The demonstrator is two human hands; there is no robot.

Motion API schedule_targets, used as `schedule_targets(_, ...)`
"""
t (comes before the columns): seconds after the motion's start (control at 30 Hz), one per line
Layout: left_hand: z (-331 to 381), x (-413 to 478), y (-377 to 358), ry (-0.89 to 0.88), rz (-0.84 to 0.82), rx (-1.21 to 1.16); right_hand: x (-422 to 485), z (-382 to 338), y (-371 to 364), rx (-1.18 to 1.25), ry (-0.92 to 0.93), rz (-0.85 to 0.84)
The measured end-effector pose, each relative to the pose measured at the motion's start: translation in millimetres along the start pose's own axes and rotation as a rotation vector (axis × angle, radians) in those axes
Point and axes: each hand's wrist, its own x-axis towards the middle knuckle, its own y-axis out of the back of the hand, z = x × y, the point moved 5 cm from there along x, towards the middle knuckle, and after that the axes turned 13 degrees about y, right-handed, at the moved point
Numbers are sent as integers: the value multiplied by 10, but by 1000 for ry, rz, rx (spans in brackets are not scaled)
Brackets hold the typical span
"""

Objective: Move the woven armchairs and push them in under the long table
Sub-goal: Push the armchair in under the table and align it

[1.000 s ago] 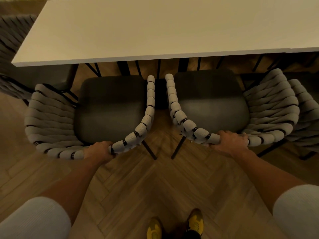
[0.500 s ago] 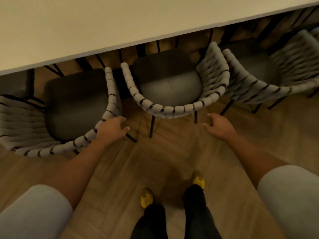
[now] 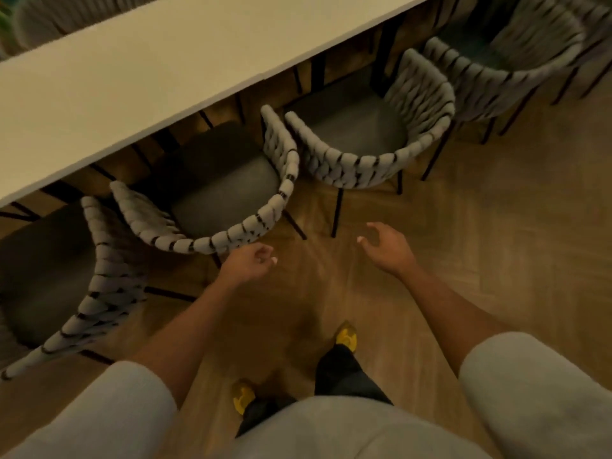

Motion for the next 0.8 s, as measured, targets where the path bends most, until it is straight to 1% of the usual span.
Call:
schedule_targets(0.17, 943, 143, -211, -65, -7, -27, 2, 477, 505, 64, -47, 28)
schedule_targets(0.33, 1604, 316, -352, -89, -12, -48, 170, 867, 903, 109, -91, 50)
schedule_targets(0.53, 2153, 767, -502, -34, -51, -105, 534, 1236, 1242, 105, -107, 48)
schedule_targets(0.67, 2578, 1175, -537, -10, -58, -167, 924, 1440, 1472, 115, -117, 10)
schedule_targets(0.8, 2964, 1634, -536, 57, -43, -245, 1409, 1644, 1765, 77, -124, -34)
